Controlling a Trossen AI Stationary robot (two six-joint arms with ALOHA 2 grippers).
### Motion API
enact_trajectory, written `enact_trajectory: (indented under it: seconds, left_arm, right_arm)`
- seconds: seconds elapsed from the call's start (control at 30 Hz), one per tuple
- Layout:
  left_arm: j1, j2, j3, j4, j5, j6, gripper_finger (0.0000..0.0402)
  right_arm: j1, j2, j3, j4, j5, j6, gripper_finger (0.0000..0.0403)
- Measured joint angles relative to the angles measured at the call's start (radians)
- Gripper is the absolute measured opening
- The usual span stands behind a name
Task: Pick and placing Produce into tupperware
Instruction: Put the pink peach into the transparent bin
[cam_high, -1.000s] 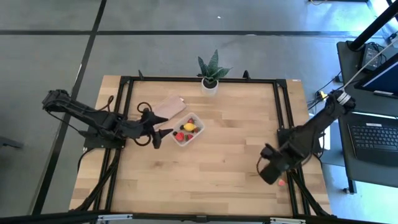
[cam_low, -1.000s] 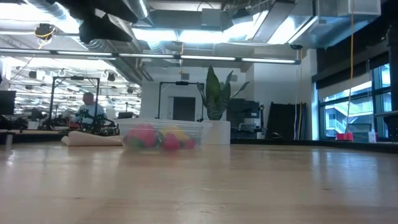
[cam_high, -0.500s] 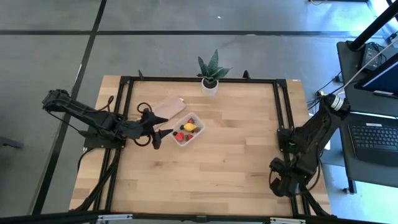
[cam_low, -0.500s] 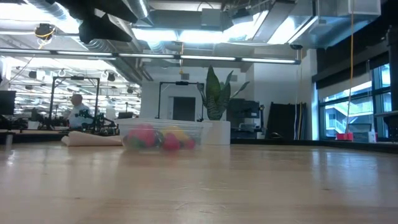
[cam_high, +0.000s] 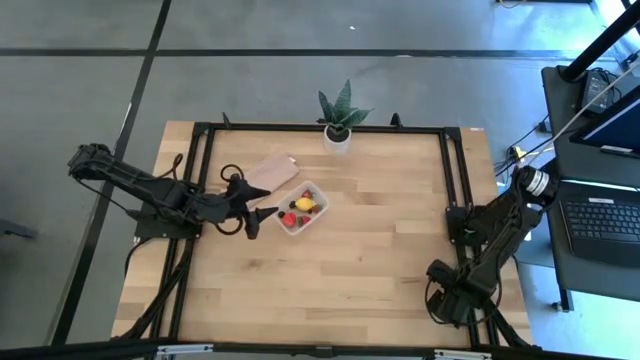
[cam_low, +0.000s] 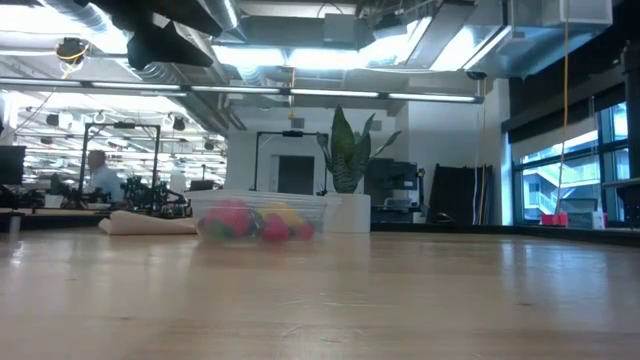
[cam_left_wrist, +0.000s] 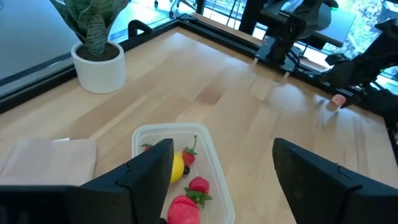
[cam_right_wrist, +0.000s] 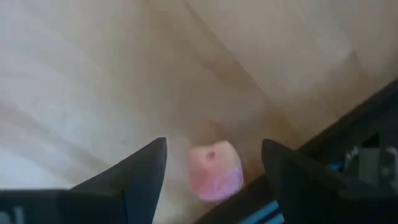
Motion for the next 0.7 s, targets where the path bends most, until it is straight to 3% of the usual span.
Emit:
enact_trajectory:
  seconds: [0.7]
  left_arm:
    - [0.000,0.000,0.000,0.001,0.000,-0.003,0.0266]
  right_arm:
    - [-0.003,0.010,-0.008,0.051,-0.100,-0.009,0.0264]
